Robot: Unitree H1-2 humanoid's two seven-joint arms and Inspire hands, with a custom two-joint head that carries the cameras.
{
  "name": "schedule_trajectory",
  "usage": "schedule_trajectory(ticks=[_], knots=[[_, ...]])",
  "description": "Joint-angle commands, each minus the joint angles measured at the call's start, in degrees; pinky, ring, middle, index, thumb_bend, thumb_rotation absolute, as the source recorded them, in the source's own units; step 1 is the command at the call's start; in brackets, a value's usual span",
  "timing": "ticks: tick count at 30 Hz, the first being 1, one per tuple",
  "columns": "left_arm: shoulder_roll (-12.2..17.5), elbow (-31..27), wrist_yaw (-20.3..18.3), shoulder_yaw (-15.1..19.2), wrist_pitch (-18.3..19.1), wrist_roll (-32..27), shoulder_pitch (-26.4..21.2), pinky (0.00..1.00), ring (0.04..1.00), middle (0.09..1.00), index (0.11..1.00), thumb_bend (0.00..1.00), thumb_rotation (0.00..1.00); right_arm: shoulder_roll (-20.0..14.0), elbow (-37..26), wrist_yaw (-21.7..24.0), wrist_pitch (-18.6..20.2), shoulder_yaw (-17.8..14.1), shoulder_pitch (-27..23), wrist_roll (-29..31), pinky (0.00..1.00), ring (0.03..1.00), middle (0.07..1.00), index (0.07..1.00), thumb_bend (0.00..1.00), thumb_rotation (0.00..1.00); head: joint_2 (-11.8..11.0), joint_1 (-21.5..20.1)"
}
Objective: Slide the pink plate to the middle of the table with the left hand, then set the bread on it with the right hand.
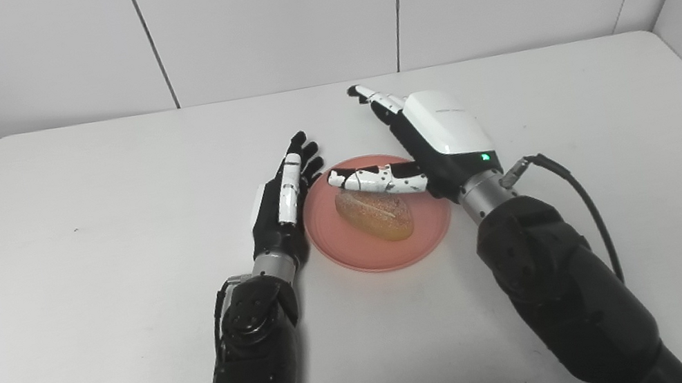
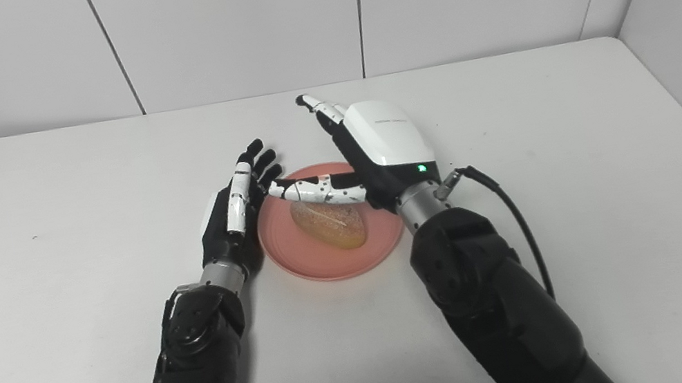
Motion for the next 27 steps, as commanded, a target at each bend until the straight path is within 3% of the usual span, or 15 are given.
schedule_trajectory(ticks=[1,9,15,21,27], knots=[[-0.06,1.15,-0.36,-0.79,1.25,1.02,-0.12,0.93,0.936,0.951,0.946,0.34,1.0,0.19,-3.19,-0.27,0.42,-2.05,-0.86,0.29,0.72,0.842,0.895,0.937,0.88,0.94,-0.1,0.02],[0.27,-0.39,-0.54,-0.5,0.53,1.3,1.08,0.93,0.943,0.957,0.95,0.33,1.0,0.98,-4.81,-2.15,-0.59,-8.01,4.87,3.34,0.72,0.854,0.925,0.957,0.88,1.0,-0.23,-0.16],[0.35,-4.13,-0.17,-0.14,1.57,1.22,3.11,0.95,0.955,0.965,0.958,0.32,1.0,3.04,-4.27,-5.93,-2.6,-9.2,10.71,6.12,0.75,0.874,0.943,0.957,0.84,1.0,-0.46,-0.34],[1.33,-8.1,-0.04,-0.37,-0.01,2.24,5.96,0.96,0.971,0.984,0.981,0.34,1.0,5.66,-0.38,-12.42,-10.83,-10.34,15.77,14.25,0.85,0.946,0.981,0.976,0.72,1.0,-0.44,-0.81],[1.53,-12.32,-0.03,0.05,1.18,1.25,8.54,0.98,0.985,0.996,0.993,0.35,1.0,11.37,4.63,-17.36,-17.96,-13.62,18.84,26.34,0.91,0.958,0.973,0.962,0.67,1.0,-0.08,-0.81]])
